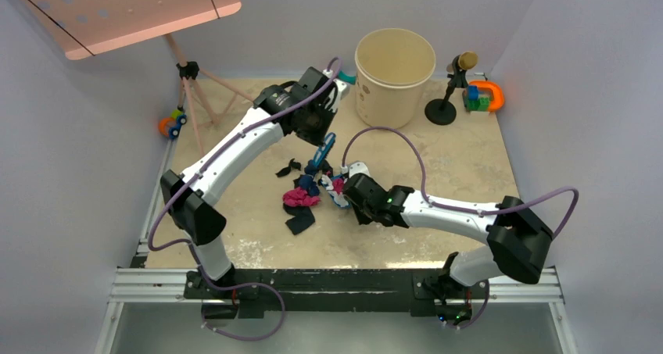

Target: Sweep away the paper scraps from the table

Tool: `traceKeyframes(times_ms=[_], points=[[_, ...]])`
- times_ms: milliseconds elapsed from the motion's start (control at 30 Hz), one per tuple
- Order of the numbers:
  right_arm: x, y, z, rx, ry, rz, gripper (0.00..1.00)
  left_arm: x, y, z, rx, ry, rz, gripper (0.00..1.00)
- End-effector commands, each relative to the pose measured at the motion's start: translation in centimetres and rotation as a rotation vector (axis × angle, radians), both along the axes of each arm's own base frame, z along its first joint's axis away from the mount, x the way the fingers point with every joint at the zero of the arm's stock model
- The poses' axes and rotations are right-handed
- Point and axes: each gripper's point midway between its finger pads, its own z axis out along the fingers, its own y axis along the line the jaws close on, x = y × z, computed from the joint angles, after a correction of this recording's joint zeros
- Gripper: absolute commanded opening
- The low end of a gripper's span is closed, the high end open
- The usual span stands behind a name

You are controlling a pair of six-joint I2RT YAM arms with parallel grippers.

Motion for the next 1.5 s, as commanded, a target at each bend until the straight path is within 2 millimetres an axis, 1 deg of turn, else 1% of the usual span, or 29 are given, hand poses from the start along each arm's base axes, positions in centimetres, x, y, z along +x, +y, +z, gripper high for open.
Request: traceKeyframes(times_ms=[0,133,200,300,400,467,500,533,600,633,767,900,1000,1033,1100,1267,1367,1433,1467], points=[[0.4,-0.3,2.9,0.046,-0.055,-0.034,0.0,1.3,4.2,2.1,-0.001,-0.128,0.234,0.0],[0.2,-0.1,5.3,0.061,-0.046,-0.033,0.0,0.5,9.0,2.7,0.083,-0.187,0.399,0.0],[0.2,0.0,6.8,0.061,-0.05,-0.025,0.0,-0.3,10.9,3.0,0.101,-0.204,0.444,0.0],[0.9,0.1,9.6,0.056,-0.071,-0.033,0.0,-1.5,12.8,3.1,0.108,-0.214,0.461,0.0],[2.1,0.1,13.1,0.067,-0.075,-0.055,0.0,-2.4,14.5,3.0,0.126,-0.229,0.489,0.0],[3.1,0.2,15.4,0.08,-0.09,-0.059,0.0,-2.9,15.9,3.1,0.145,-0.254,0.541,0.0],[3.7,0.3,16.7,0.088,-0.104,-0.06,0.0,-3.1,16.3,2.9,0.153,-0.259,0.557,0.0],[4.3,0.4,17.9,0.097,-0.115,-0.063,0.0,-3.3,16.5,2.8,0.147,-0.265,0.565,0.0],[5.9,0.3,20.1,0.103,-0.138,-0.067,0.0,-3.6,16.5,1.8,0.143,-0.25,0.565,0.0],[6.8,0.2,20.8,0.103,-0.142,-0.073,0.0,-3.8,16.4,1.4,0.139,-0.243,0.564,0.0],[10.5,-1.0,24.3,0.138,-0.17,-0.108,0.0,-4.2,16.0,0.2,0.124,-0.213,0.546,0.0],[14.4,-1.9,27.5,0.204,-0.202,-0.149,0.0,-4.4,15.8,-0.5,0.107,-0.204,0.545,0.0],[17.4,-2.5,29.3,0.253,-0.217,-0.181,0.0,-4.6,15.4,-1.0,0.095,-0.188,0.533,0.0],[18.4,-2.6,29.4,0.269,-0.212,-0.191,0.0,-4.6,15.2,-1.2,0.089,-0.183,0.528,0.0],[20.3,-2.9,30.6,0.326,-0.22,-0.206,0.0,-4.6,14.9,-1.6,0.079,-0.171,0.515,0.0],[24.6,-4.3,30.3,0.51,-0.179,-0.268,0.0,-4.6,14.9,-1.6,0.08,-0.172,0.505,0.0],[26.4,-5.4,30.0,0.639,-0.153,-0.302,0.0,-4.7,14.8,-1.7,0.075,-0.171,0.496,0.0],[27.2,-6.2,29.9,0.755,-0.126,-0.34,0.0,-4.8,14.7,-1.8,0.07,-0.17,0.491,0.0],[27.2,-6.2,30.1,0.829,-0.105,-0.336,0.0,-4.8,14.6,-1.8,0.067,-0.172,0.49,0.0]])
